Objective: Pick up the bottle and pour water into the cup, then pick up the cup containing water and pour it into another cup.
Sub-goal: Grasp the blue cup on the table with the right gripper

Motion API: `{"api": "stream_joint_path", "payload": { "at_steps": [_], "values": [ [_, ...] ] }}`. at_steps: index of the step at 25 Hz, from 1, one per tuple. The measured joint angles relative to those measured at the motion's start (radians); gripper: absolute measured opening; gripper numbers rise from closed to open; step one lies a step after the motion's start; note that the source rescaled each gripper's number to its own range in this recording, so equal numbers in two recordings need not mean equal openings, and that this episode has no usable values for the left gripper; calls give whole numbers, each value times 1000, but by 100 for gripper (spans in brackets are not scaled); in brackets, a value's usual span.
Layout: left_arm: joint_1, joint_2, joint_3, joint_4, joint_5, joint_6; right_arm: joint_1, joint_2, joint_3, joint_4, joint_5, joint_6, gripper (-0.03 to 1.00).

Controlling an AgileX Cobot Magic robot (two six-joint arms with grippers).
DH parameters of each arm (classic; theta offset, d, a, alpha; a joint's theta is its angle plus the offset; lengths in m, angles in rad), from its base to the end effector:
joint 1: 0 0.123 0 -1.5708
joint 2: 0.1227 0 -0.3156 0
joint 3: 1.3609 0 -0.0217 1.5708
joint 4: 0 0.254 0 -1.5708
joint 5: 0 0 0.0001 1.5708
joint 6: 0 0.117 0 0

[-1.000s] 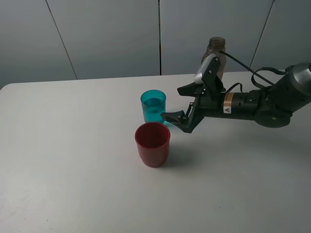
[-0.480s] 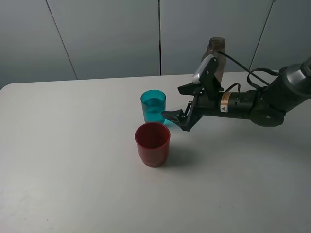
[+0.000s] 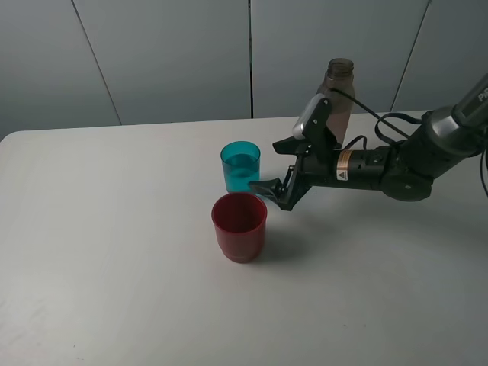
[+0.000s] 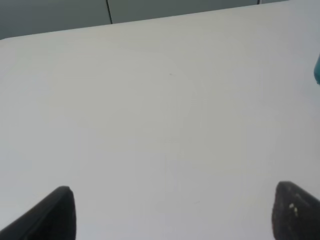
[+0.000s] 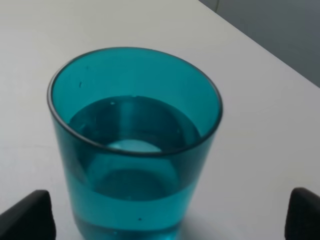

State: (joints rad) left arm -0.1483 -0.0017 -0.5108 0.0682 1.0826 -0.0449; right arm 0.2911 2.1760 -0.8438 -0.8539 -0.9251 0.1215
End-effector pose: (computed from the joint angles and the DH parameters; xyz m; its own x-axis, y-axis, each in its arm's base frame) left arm -0.0112 0.0088 0.2681 -0.4596 0.0557 -0.8864 0.0888 0.9959 0.0165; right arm 0.3558 0.1801 0.0778 -0.0897 -0.4138 -0.9059 -0.8683 0.4781 -0.1325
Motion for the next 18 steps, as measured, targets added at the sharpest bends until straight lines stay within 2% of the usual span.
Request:
{"api": "stream_joint_path", "payload": {
  "at_steps": [8,18],
  "values": [
    [0,0,0,0,0,0,13,14,-43,2,56,-15,100],
    [0,0,0,0,0,0,34,45,-76,4,66,-14,100]
  ]
}}
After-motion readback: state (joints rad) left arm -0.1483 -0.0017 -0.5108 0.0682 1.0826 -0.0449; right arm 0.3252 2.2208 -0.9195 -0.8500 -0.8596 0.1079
